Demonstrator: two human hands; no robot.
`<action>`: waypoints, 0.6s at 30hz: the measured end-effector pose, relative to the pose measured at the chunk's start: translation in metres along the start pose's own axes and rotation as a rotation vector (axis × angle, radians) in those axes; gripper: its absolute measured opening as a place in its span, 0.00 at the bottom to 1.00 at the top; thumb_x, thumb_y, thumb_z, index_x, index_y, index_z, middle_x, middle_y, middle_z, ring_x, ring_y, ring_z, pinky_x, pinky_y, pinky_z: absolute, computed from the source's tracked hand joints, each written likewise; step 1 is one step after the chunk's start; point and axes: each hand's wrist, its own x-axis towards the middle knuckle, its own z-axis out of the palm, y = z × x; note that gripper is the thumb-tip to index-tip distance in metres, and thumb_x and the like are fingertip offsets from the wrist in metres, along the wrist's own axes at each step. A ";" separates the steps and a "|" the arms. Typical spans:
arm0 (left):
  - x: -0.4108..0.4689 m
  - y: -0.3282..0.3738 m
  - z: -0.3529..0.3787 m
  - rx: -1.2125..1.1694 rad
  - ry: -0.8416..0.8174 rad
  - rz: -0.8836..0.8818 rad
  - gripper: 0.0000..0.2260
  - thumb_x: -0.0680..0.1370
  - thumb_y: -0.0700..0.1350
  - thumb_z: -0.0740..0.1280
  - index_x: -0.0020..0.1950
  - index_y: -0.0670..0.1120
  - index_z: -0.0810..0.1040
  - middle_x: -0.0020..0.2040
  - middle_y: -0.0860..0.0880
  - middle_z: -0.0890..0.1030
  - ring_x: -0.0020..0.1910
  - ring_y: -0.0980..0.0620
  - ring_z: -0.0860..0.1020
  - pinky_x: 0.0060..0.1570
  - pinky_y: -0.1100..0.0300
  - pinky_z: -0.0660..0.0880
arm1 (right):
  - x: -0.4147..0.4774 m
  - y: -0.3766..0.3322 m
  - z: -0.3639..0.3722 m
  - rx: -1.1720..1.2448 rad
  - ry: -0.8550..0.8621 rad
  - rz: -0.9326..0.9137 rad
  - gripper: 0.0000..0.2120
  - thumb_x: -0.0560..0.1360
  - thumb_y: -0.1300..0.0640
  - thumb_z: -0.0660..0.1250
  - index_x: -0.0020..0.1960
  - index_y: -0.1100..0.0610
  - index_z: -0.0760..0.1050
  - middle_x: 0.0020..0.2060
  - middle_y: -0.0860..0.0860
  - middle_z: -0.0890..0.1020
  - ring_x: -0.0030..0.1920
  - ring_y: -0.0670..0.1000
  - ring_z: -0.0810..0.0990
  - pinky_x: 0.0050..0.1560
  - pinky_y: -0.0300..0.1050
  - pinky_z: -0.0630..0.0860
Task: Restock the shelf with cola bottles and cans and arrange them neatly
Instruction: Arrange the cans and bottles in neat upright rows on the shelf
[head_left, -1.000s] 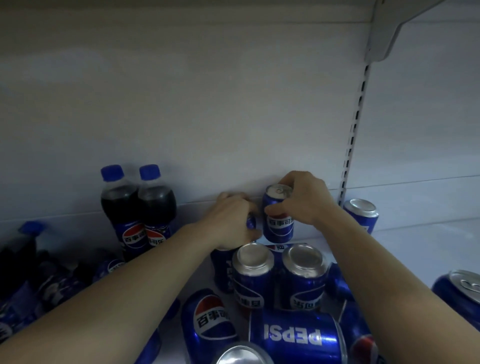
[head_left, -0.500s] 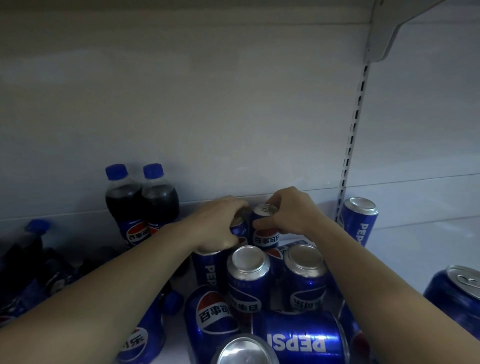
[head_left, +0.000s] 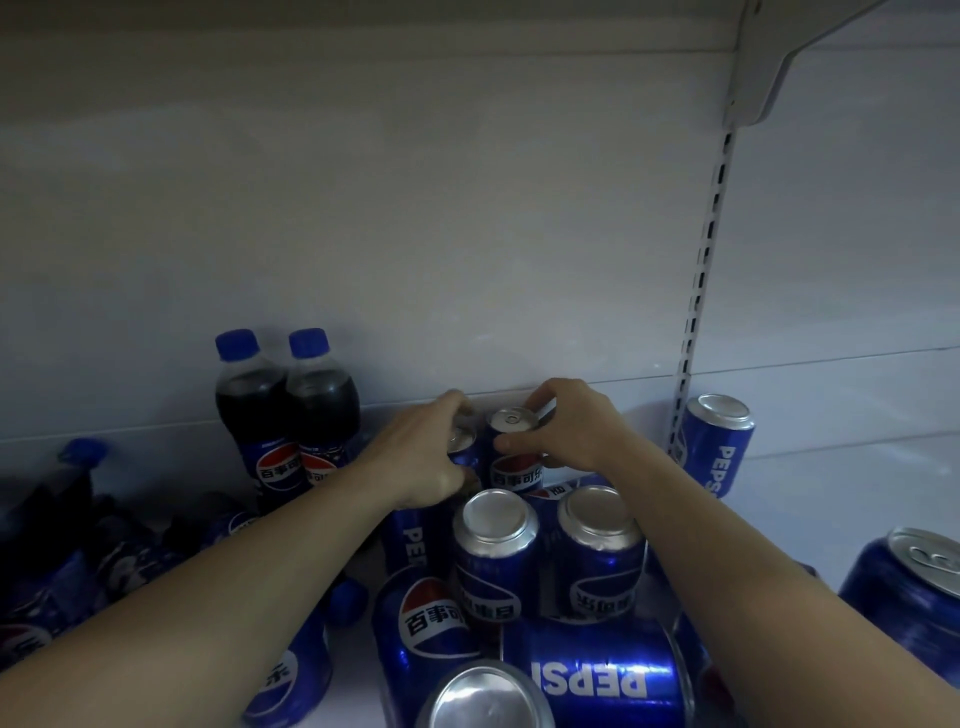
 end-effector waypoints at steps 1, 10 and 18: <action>-0.001 0.001 -0.001 -0.021 0.004 -0.014 0.34 0.72 0.46 0.78 0.74 0.54 0.65 0.68 0.49 0.75 0.64 0.48 0.75 0.58 0.56 0.74 | 0.000 -0.001 -0.002 0.013 -0.024 -0.002 0.31 0.63 0.41 0.82 0.59 0.53 0.75 0.53 0.52 0.80 0.48 0.52 0.82 0.46 0.49 0.84; -0.033 0.021 -0.062 -0.482 0.344 -0.027 0.36 0.73 0.41 0.77 0.75 0.58 0.64 0.59 0.55 0.76 0.60 0.54 0.77 0.56 0.60 0.75 | -0.031 -0.065 -0.045 0.068 -0.012 -0.370 0.23 0.73 0.48 0.76 0.66 0.46 0.73 0.54 0.45 0.80 0.53 0.46 0.80 0.52 0.42 0.77; -0.059 0.042 -0.088 -0.770 0.463 0.087 0.29 0.74 0.43 0.77 0.72 0.57 0.70 0.60 0.55 0.78 0.57 0.56 0.80 0.47 0.66 0.79 | -0.051 -0.100 -0.023 0.285 0.022 -0.650 0.31 0.66 0.52 0.81 0.66 0.50 0.74 0.54 0.44 0.83 0.52 0.45 0.83 0.54 0.42 0.80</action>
